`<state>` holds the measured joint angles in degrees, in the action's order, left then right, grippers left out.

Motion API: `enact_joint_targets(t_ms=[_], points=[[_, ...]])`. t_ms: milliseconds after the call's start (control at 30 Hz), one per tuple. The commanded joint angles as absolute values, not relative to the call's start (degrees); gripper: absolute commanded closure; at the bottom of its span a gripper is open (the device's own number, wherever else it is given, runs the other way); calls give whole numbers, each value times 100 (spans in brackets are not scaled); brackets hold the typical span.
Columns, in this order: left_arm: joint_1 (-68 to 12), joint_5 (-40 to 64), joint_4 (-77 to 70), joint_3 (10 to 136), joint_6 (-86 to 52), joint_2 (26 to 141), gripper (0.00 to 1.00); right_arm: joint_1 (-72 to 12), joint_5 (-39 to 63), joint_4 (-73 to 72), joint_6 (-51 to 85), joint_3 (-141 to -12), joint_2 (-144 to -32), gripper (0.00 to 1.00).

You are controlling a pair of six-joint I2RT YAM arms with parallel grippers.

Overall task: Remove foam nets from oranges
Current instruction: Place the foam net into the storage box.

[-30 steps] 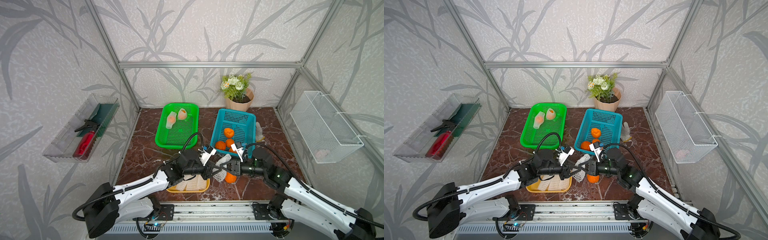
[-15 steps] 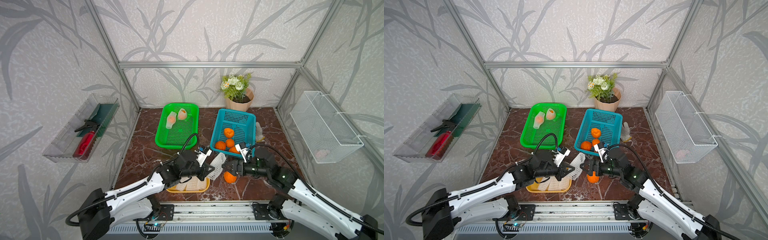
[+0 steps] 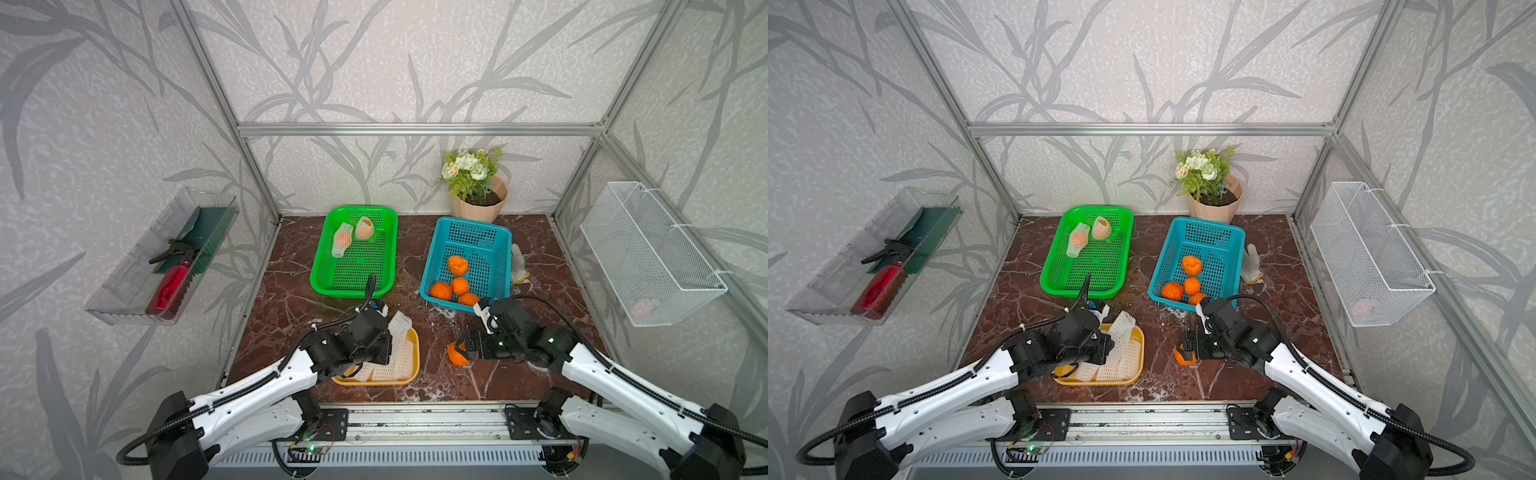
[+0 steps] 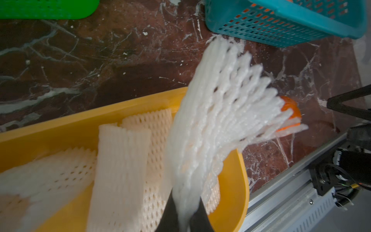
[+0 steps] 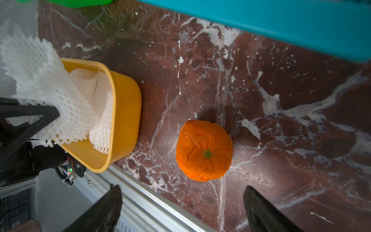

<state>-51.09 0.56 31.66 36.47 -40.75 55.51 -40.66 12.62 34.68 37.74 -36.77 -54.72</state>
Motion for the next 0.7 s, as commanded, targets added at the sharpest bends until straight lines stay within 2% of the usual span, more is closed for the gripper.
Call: enact_joint_targets(t_ms=[0, 333, 467, 567, 667], points=[[-5098, -312, 3569, 3768, -4432, 5712, 92, -4103, 1012, 3551, 3516, -3652, -5701, 6], [-5099, -83, 3650, 3746, -4620, 6459, 92, -4251, 1019, 2903, 3614, -3469, -6473, 6], [-5102, 57, 3682, 3796, -4649, 6636, 86, -4306, 1058, 2715, 3613, -3517, -6817, 7], [-5098, 72, 3907, 3970, -4610, 6757, 78, -4341, 1066, 2612, 3792, -3549, -7057, 8], [-5098, 54, 4140, 4148, -4605, 6688, 59, -4342, 987, 2475, 3852, -3508, -7208, 9]])
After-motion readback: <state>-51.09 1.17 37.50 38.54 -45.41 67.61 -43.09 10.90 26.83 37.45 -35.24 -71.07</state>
